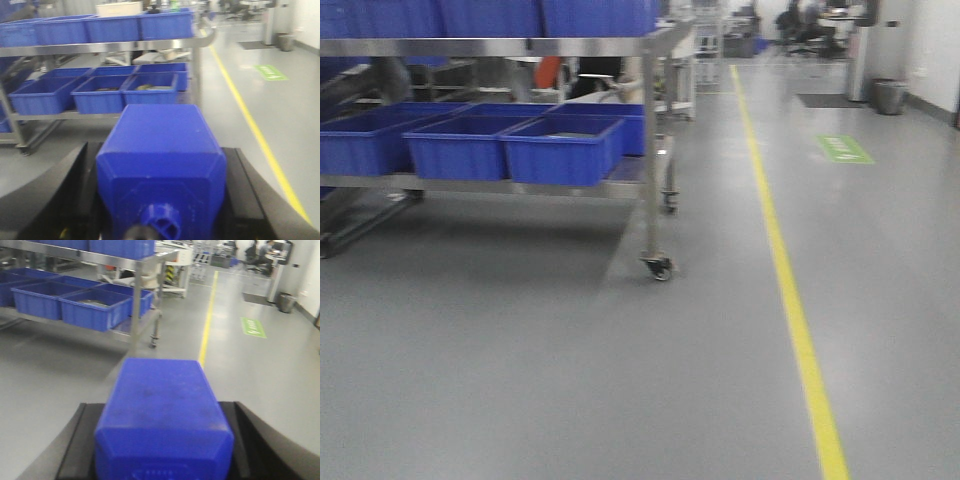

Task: Pick and sort blue part to right shelf
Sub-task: 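Drive the base away from the table along the yellow floor line, then turn and drive the base up to the shelf of blue bins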

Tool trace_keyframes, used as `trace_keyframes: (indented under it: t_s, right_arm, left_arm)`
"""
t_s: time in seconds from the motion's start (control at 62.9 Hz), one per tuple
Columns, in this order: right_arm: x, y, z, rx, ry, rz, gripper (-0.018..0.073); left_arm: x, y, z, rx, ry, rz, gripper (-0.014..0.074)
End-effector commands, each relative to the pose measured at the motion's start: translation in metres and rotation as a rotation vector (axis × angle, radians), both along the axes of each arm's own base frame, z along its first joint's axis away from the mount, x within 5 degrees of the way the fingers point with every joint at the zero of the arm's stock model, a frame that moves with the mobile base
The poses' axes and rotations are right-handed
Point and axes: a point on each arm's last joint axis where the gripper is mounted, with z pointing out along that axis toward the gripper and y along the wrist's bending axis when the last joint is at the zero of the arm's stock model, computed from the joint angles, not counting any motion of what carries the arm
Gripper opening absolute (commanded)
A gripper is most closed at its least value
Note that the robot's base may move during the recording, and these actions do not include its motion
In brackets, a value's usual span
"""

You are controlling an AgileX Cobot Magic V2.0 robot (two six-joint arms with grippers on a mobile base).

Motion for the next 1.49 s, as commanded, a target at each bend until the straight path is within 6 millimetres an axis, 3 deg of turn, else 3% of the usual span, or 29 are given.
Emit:
trace_keyframes:
  t_s: [0.0,1.478]
  right_arm:
    - [-0.0012,-0.0003,0.0171,0.0,-0.11,-0.005,0.0398]
    - [-0.0005,-0.0003,0.0139,0.0,-0.094,-0.005,0.0398]
  left_arm:
    - [-0.0004,-0.0002,0.0174,-0.01,-0.113,-0.003,0.0207]
    - [-0.0004,0.0,0.0174,-0.01,-0.113,-0.001,0.0207]
